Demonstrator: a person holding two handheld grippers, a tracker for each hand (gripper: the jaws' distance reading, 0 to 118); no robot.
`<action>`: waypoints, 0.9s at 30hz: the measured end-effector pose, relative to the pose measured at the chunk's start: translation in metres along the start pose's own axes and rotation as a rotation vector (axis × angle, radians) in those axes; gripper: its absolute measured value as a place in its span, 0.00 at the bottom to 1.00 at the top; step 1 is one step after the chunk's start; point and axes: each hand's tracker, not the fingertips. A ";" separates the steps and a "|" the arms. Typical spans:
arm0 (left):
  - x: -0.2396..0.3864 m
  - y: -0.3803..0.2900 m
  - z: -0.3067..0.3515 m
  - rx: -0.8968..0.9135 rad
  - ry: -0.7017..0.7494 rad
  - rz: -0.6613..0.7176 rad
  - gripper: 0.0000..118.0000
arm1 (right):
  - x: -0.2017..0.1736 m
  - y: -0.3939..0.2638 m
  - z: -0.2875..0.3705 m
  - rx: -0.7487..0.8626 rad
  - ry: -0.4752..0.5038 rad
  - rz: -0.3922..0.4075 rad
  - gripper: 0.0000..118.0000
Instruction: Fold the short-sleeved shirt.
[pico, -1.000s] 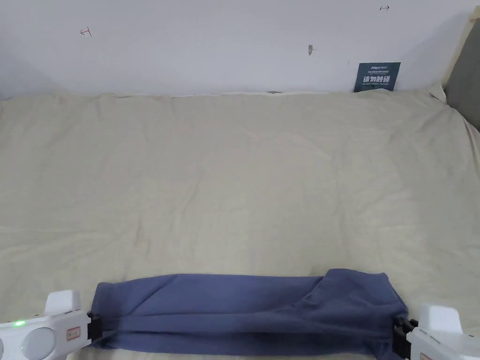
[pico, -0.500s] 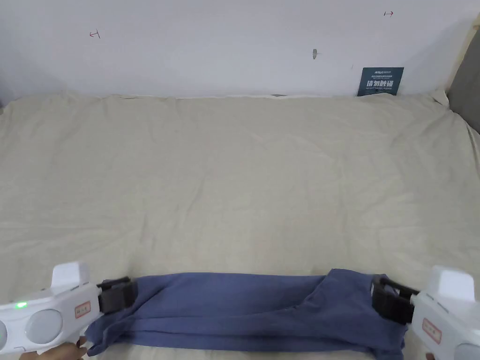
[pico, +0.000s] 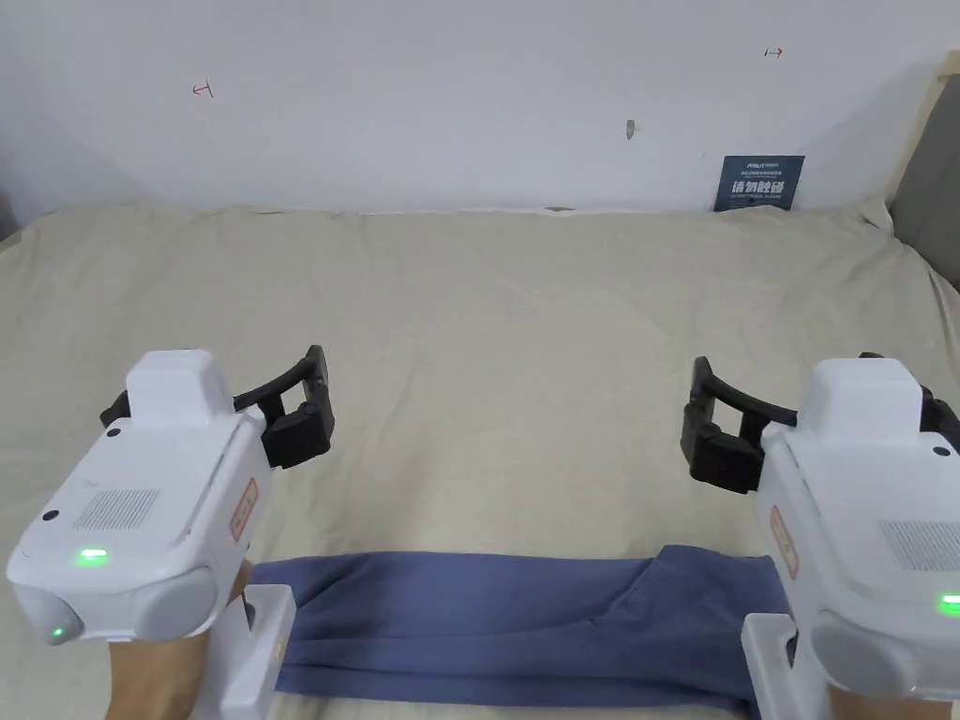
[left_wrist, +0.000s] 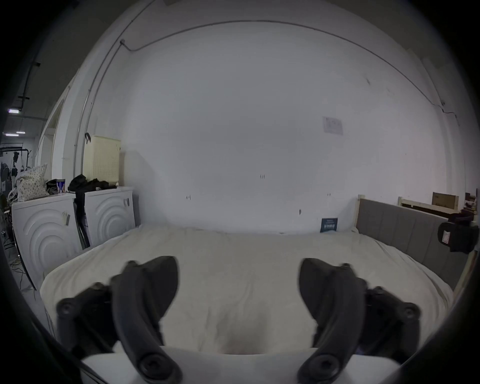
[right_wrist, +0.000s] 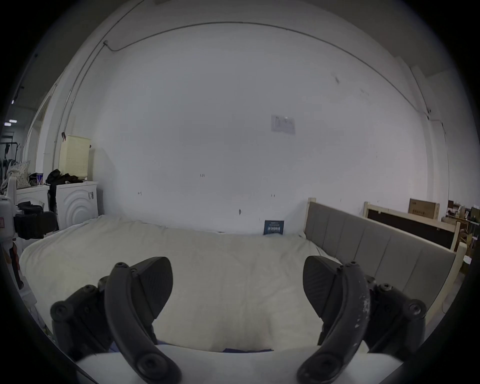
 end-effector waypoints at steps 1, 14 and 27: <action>0.002 0.000 0.002 0.012 -0.005 0.002 0.66 | 0.000 -0.001 0.002 0.024 0.000 -0.001 0.81; 0.001 -0.007 0.004 -0.023 -0.045 0.021 0.00 | -0.003 -0.005 0.013 0.050 -0.003 0.016 0.01; -0.086 -0.047 -0.040 -0.500 -0.284 0.389 0.00 | -0.010 -0.008 -0.001 0.011 0.012 0.029 0.01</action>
